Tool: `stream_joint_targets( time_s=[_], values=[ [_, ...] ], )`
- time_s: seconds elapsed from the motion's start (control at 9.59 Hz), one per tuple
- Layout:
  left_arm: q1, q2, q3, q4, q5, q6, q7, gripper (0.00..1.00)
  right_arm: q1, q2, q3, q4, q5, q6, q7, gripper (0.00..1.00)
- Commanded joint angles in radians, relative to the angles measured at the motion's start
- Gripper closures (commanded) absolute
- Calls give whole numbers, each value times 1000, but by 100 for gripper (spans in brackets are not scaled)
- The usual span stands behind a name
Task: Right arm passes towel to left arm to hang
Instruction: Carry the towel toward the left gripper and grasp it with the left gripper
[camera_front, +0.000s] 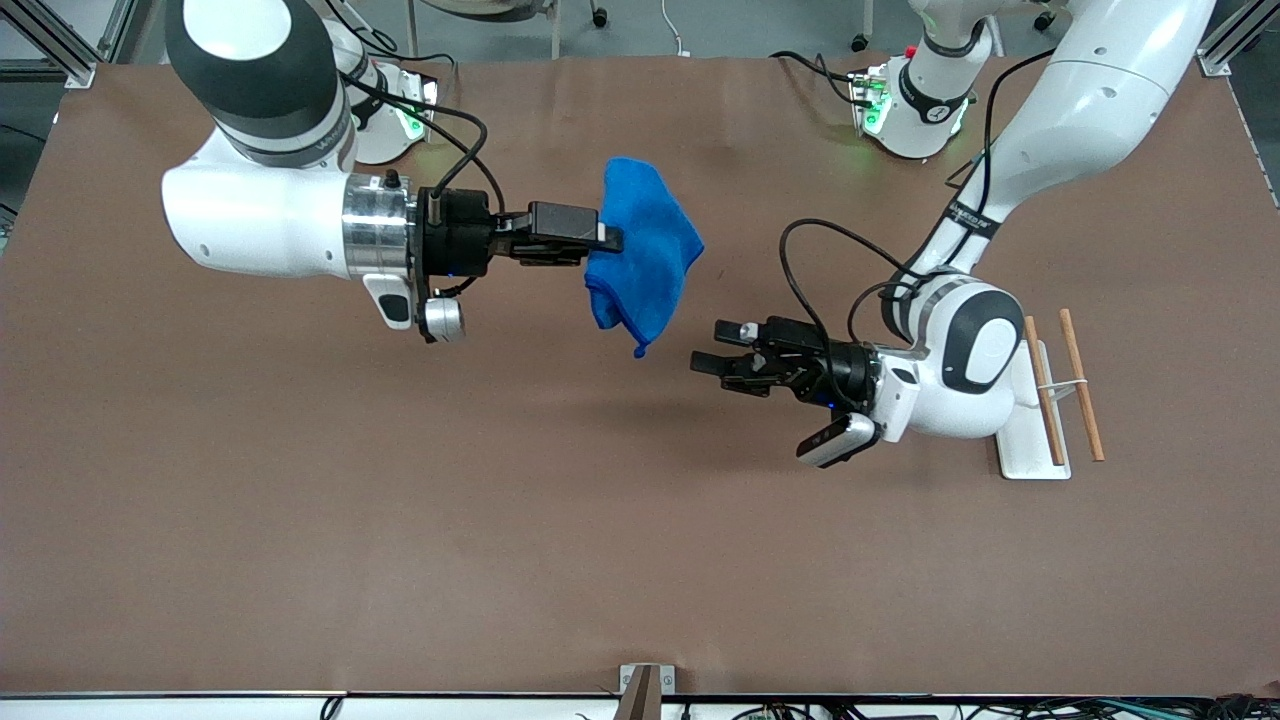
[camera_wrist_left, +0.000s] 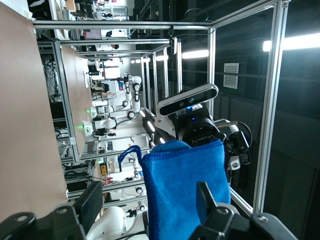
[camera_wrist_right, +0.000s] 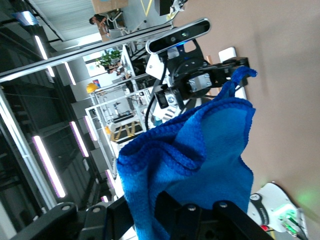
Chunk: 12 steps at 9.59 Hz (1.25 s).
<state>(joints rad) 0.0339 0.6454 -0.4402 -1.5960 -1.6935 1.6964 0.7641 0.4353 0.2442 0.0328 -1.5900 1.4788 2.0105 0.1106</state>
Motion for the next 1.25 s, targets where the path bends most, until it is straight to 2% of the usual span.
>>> stream_joint_targets(
  time_s=[0.0, 0.31, 0.63, 0.83, 1.15],
  values=[
    [-8, 34, -31, -7, -37, 0, 29, 21, 36, 18, -7, 13, 105, 45, -60, 100],
    [7, 28, -66, -9, -46, -10, 29, 26, 59, 46, -7, 15, 163, 66, -101, 100],
    [53, 31, -65, -10, -38, -131, 29, 40, 60, 47, -8, 15, 163, 68, -104, 100],
    [55, 30, -65, -10, -38, -135, 29, 50, 59, 49, -8, 15, 163, 67, -104, 100],
    [54, 28, -65, -12, -38, -135, 29, 90, 59, 49, -8, 13, 163, 67, -111, 100]
  ],
)
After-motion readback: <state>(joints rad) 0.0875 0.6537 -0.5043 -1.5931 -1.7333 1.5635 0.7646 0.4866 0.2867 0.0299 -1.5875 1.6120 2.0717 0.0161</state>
